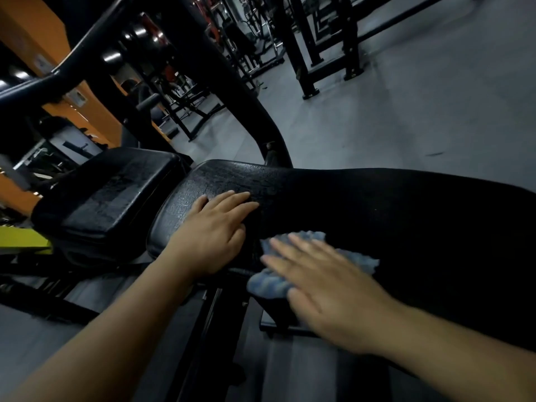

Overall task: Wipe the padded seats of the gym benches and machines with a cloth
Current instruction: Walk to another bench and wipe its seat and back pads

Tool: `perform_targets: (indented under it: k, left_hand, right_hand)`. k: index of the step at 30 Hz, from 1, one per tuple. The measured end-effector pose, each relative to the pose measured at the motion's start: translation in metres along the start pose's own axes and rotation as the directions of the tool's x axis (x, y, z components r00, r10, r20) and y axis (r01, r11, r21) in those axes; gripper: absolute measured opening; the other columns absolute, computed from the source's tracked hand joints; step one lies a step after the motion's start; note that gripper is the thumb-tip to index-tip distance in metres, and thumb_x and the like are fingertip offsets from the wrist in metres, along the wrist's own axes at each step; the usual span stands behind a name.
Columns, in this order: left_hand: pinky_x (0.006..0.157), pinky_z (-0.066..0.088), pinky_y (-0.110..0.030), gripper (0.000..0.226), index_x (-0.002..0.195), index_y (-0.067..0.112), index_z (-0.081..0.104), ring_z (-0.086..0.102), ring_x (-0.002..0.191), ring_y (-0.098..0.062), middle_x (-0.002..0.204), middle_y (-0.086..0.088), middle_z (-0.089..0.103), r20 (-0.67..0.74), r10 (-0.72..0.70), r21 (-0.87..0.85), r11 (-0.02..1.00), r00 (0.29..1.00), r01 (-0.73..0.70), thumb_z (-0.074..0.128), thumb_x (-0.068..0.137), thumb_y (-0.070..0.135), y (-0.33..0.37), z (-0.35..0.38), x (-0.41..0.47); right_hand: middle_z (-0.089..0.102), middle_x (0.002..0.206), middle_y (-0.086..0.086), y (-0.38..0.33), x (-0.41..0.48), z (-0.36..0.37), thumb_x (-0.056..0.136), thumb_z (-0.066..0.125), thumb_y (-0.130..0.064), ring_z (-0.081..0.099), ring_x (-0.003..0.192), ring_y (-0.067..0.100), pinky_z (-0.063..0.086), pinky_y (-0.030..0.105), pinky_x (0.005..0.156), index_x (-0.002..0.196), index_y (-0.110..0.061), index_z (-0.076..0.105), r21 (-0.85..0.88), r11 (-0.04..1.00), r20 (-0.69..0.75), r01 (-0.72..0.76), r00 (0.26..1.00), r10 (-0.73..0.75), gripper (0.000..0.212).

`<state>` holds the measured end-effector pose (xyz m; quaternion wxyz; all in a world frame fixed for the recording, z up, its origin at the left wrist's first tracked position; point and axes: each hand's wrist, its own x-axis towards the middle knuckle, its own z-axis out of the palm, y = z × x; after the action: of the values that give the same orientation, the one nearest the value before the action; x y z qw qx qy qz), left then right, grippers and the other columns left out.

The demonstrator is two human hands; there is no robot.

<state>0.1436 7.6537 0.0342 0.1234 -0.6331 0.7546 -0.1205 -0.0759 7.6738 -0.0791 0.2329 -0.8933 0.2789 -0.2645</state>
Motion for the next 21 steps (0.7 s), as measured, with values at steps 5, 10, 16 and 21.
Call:
perform_targets:
  k: [5,10,16,21]
  left_hand:
    - [0.12,0.014,-0.052,0.072,0.15,0.035,0.035,0.019,0.149,-0.013,0.161,0.011,0.028,-0.008,-0.014,0.009,1.0,1.0,0.014,0.013,0.082,0.047,0.003,-0.001,0.002]
    - [0.121,0.016,-0.044,0.077,0.148,0.033,0.041,0.024,0.147,-0.013,0.16,0.009,0.031,-0.015,-0.019,-0.031,0.999,1.0,0.019,0.012,0.08,0.052,-0.005,-0.004,0.005]
    - [0.121,0.012,-0.05,0.076,0.15,0.039,0.033,0.018,0.15,-0.017,0.161,0.012,0.027,-0.021,-0.062,0.026,0.998,0.998,0.063,0.009,0.081,0.057,-0.015,-0.001,0.018]
    - [0.119,0.019,-0.05,0.071,0.142,0.023,0.044,0.03,0.145,-0.018,0.155,0.003,0.039,-0.081,-0.077,-0.081,0.994,0.994,0.071,0.02,0.08,0.049,-0.011,-0.001,0.016]
  right_hand:
    - [0.002,0.168,-0.009,0.035,0.077,-0.011,0.097,0.014,-0.042,-0.002,0.154,0.013,-0.003,0.037,0.124,0.159,-0.034,0.013,-0.048,0.937,-0.105,-0.347,0.934,0.341,0.062]
    - [-0.003,0.166,-0.016,-0.006,0.038,-0.003,0.088,0.003,-0.05,-0.007,0.152,0.009,-0.009,0.031,0.122,0.159,-0.035,0.013,-0.015,0.998,-0.015,-0.054,0.998,0.053,0.073]
    - [0.005,0.168,-0.008,0.069,0.12,-0.021,0.098,0.014,-0.045,0.003,0.154,0.017,0.0,0.041,0.124,0.158,-0.034,0.015,-0.083,0.919,-0.091,-0.386,0.921,0.378,0.061]
    - [0.002,0.168,-0.007,0.021,0.147,-0.006,0.102,0.023,-0.039,-0.003,0.154,0.014,-0.003,0.04,0.124,0.16,-0.025,0.009,-0.041,0.974,-0.055,-0.222,0.974,0.219,0.062]
